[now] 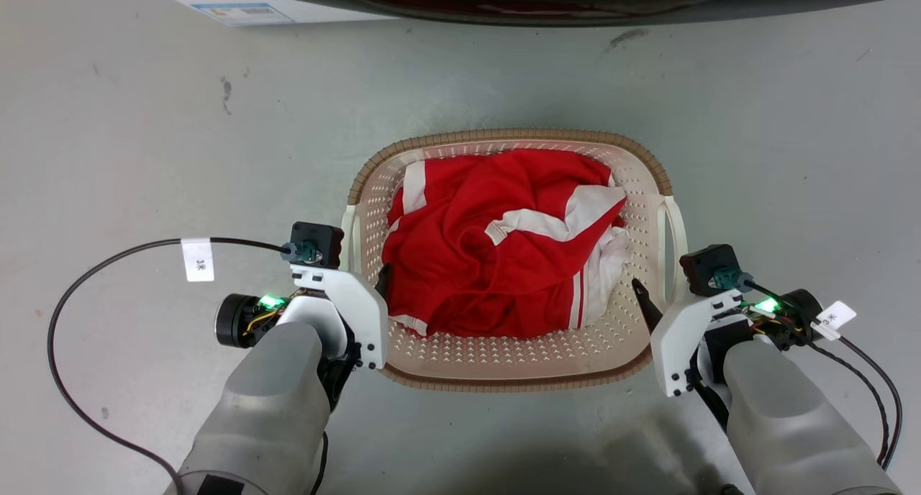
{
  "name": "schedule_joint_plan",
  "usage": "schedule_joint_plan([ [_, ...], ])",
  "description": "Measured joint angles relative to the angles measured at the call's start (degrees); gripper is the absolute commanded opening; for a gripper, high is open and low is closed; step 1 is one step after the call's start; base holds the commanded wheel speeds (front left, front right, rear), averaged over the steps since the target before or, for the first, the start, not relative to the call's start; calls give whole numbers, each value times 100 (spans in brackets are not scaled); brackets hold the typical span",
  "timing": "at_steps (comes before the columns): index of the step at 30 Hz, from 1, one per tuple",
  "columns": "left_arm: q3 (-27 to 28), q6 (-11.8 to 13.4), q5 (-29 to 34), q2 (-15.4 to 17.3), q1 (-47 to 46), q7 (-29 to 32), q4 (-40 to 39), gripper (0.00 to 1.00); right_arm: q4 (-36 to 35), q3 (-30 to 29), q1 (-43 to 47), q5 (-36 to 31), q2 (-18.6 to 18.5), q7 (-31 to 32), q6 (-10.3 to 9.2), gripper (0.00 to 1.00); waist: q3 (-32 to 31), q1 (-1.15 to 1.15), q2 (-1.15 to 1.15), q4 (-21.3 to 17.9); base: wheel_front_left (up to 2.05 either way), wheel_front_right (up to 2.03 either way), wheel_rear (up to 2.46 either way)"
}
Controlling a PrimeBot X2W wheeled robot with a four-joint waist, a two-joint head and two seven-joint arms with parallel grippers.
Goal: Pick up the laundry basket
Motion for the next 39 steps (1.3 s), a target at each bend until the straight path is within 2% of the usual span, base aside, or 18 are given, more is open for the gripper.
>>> schedule_joint_plan([
  [3, -71, 0, -25, 0, -55, -15, 22, 100, 9, 15, -37, 40, 0, 0, 0, 100, 83, 0, 0, 11, 0, 0, 0],
  [4, -142, 33, -31, 0, -100, -18, 36, 0, 21, 20, -56, 30, 0, 0, 0, 0, 128, 0, 0, 14, 0, 0, 0],
  [12, -316, 40, -110, 8, -120, 22, 80, 0, 41, -41, -136, -70, -3, -15, 0, 0, 98, 0, 0, 32, 0, 0, 0],
  [20, -521, 36, -345, 10, 5, 123, 90, 0, 64, 158, 7, 100, -4, 104, 0, 0, -247, 0, 0, 62, 0, 0, 0],
  [31, -834, 34, -749, 25, 402, 571, 102, 0, 74, 1003, 370, 848, -19, 597, -2, 0, -1154, -1, 0, 90, 0, 0, 0],
  [39, -1017, 34, -971, 53, 771, 950, 131, 0, -73, 1920, 749, 1653, -54, 1120, -12, 0, -1968, -1, 0, 81, 0, 0, 0],
])
